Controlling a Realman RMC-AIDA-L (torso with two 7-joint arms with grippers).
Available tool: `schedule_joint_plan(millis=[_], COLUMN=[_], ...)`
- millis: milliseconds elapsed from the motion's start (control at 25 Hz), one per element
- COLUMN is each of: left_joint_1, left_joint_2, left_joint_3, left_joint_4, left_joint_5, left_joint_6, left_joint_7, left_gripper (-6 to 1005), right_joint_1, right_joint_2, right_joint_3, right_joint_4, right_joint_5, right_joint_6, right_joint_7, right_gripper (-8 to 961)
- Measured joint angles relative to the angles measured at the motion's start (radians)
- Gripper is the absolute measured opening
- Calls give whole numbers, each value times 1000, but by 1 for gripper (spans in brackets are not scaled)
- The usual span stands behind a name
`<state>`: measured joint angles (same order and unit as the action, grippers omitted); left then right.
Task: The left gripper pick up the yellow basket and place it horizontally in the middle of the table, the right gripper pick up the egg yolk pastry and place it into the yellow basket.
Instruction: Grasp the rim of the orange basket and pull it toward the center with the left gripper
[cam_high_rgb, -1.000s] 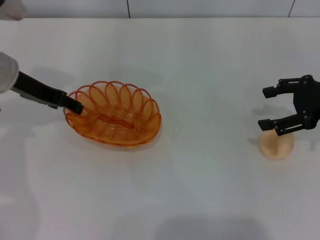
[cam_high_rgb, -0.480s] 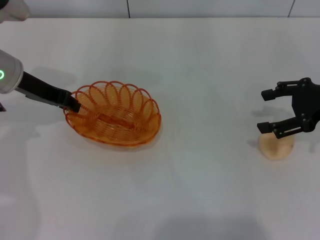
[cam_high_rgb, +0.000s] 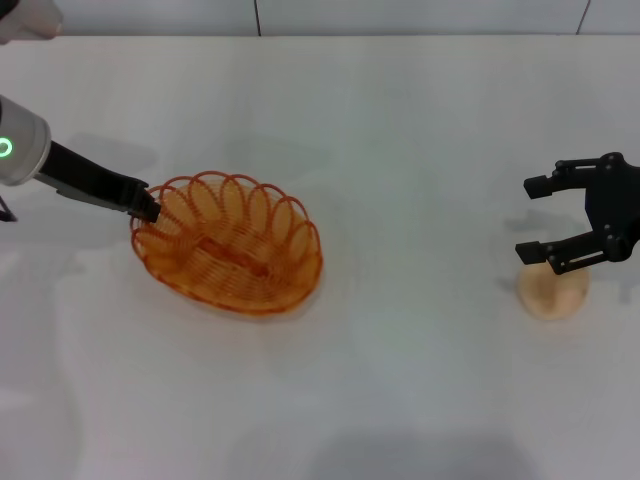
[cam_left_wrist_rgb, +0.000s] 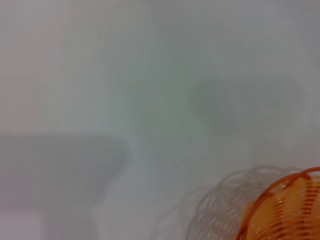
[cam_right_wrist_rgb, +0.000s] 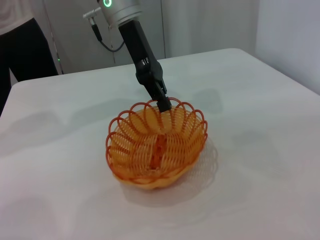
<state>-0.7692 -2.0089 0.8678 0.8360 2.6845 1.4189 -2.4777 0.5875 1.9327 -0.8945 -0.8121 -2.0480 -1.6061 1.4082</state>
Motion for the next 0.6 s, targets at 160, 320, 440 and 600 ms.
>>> schedule_joint_plan(millis=[160,320,440,600], left_joint_1=[-1,-2,-3,-5], left_joint_2=[0,6,7,3], left_joint_3=[0,-1,-1,-1], left_joint_4=[5,10,13,10], left_joint_5=[-43,-108,-152,-192], left_joint_6=[12,44,60,80], left_joint_7=[-7,-33,-79,-187], left_gripper=[82,77,76,73], right_joint_1=[0,-2,-12,-29], right_joint_2=[-7,-9,-11,-12], right_joint_3=[7,10,10,10], right_joint_4=[-1,-2,-14,-38], right_joint_5=[0,0,0,4], right_joint_6=[0,0,-3,-6], right_joint_7=[4,4,2,1], right_gripper=[806,803,802,800])
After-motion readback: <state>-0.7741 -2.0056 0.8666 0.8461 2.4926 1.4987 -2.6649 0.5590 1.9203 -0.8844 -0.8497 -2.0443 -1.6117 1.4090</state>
